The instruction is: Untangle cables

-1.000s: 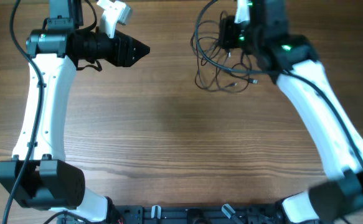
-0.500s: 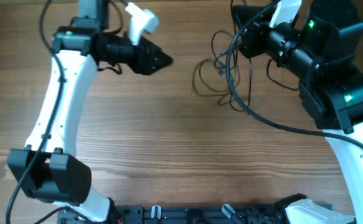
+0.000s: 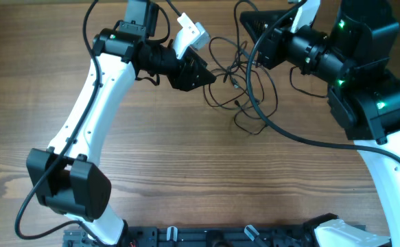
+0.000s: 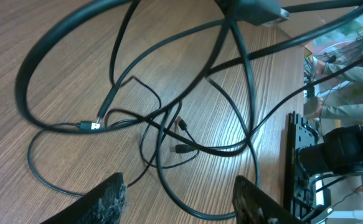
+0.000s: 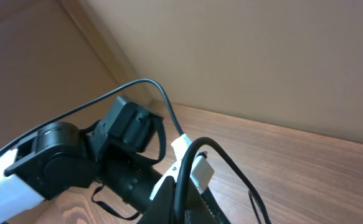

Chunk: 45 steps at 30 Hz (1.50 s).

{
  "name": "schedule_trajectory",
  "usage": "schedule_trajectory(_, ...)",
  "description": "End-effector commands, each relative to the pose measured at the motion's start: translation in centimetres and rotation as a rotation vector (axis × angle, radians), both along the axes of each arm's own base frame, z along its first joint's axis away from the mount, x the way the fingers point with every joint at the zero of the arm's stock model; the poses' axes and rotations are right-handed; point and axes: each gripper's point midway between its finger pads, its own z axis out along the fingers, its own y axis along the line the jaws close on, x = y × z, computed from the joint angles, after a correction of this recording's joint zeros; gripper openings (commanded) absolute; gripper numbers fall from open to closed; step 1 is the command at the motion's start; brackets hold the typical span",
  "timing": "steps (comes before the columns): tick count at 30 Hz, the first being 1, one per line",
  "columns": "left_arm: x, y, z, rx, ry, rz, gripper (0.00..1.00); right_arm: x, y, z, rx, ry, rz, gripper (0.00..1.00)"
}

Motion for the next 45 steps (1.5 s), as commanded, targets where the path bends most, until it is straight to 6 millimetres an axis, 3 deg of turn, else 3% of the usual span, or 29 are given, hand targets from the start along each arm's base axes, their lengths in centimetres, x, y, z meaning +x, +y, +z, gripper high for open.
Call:
schedule_trajectory(1, -0.1, -0.6, 0.7, -0.048, -0.018, -0.041, 0.57, -0.5, 0.5, 1.1, 0.022, -0.02, 0.036, 0.04)
schedule_trajectory(22, 0.7, -1.5, 2.2, -0.121, -0.097, -0.074, 0.57, -0.4, 0.9, 2.2, 0.076, -0.028, 0.047, 0.04)
schedule_trajectory(31, 0.6, -2.2, 0.4, -0.177, -0.044, -0.133, 0.57, 0.0, 1.6, 3.4, 0.134, -0.051, 0.069, 0.04)
schedule_trajectory(37, 1.2, -2.3, -1.7, -0.165, 0.005, -0.127, 0.57, 1.5, 1.9, 1.6, 0.117, -0.008, 0.056, 0.04)
schedule_trajectory(45, 2.4, -0.6, -1.9, -0.159, 0.008, -0.079, 0.57, 6.0, 0.7, -3.4, 0.03, 0.091, -0.118, 0.04)
